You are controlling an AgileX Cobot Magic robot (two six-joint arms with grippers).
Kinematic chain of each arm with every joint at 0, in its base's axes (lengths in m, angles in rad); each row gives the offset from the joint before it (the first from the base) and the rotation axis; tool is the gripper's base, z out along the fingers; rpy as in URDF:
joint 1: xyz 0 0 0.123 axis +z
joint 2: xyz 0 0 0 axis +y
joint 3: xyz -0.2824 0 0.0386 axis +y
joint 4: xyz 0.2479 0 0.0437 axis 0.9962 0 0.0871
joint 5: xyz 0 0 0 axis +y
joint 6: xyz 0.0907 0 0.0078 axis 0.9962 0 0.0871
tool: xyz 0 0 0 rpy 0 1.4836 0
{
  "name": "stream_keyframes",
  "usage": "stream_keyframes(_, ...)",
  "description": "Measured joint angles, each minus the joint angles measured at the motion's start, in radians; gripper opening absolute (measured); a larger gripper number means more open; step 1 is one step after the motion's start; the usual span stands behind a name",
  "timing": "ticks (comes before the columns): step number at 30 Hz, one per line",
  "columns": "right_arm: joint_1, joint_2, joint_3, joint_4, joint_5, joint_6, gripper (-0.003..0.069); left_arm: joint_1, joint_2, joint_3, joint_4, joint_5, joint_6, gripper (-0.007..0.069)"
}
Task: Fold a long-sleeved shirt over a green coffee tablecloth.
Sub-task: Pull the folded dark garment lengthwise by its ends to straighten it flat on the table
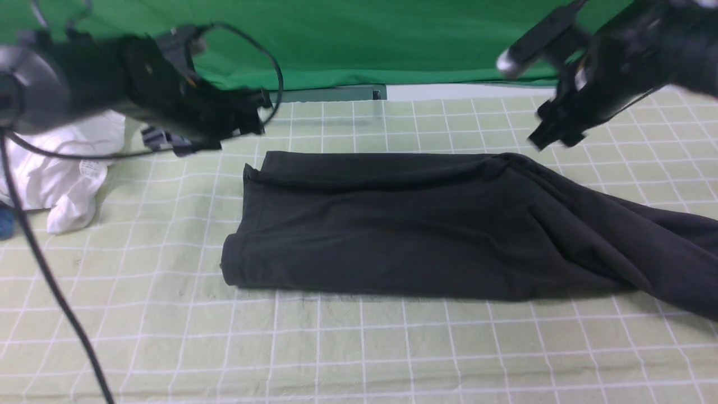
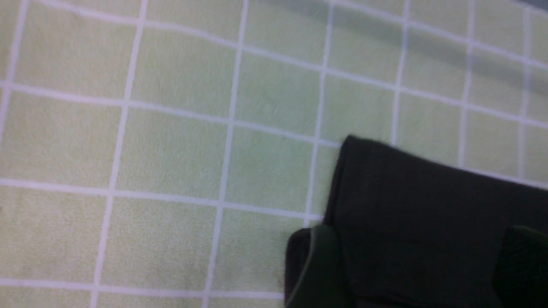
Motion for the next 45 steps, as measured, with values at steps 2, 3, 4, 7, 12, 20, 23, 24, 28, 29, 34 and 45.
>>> stream_keyframes(2, -0.019, -0.096, 0.000, 0.019, 0.117, 0.016, 0.0436, 0.002, -0.051, -0.041, 0.000, 0.093, 0.001, 0.0567)
stream_keyframes(3, -0.030, -0.130, -0.001, 0.027, 0.182, 0.026, 0.0446, 0.002, -0.068, -0.052, 0.001, 0.133, 0.003, 0.0572)
stream_keyframes(4, -0.043, -0.161, -0.001, 0.039, 0.258, 0.031, 0.0454, 0.002, -0.082, -0.060, 0.001, 0.169, 0.008, 0.0573)
stream_keyframes(7, -0.091, -0.240, 0.016, 0.086, 0.431, 0.045, 0.0470, 0.002, -0.105, -0.065, 0.002, 0.238, 0.024, 0.0573)
stream_keyframes(12, -0.221, -0.402, 0.203, 0.170, 0.489, 0.064, 0.0479, 0.002, -0.109, -0.065, 0.002, 0.318, 0.042, 0.0573)
stream_keyframes(20, -0.438, -0.494, 0.569, 0.201, 0.258, 0.068, 0.0479, 0.002, -0.109, -0.065, 0.000, 0.337, 0.055, 0.0573)
stream_keyframes(23, -0.469, -0.464, 0.626, 0.215, 0.165, 0.068, 0.0479, 0.002, -0.109, -0.065, -0.002, 0.337, 0.071, 0.0573)
stream_keyframes(24, -0.470, -0.445, 0.637, 0.216, 0.134, 0.068, 0.0479, 0.002, -0.109, -0.065, -0.006, 0.337, 0.074, 0.0573)
stream_keyframes(28, -0.470, -0.365, 0.642, 0.223, 0.085, 0.067, 0.0479, 0.002, -0.109, -0.065, -0.011, 0.334, 0.076, 0.0573)
stream_keyframes(29, -0.470, -0.348, 0.642, 0.223, 0.082, 0.067, 0.0479, 0.002, -0.109, -0.065, -0.011, 0.334, 0.076, 0.0573)
stream_keyframes(34, -0.470, -0.268, 0.644, 0.227, 0.061, 0.046, 0.0437, 0.002, -0.109, -0.065, -0.011, 0.333, 0.076, 0.0573)
stream_keyframes(45, -0.470, -0.255, 0.453, 0.198, 0.150, -0.008, 0.0042, 0.002, -0.109, -0.065, -0.015, 0.330, 0.080, 0.0573)
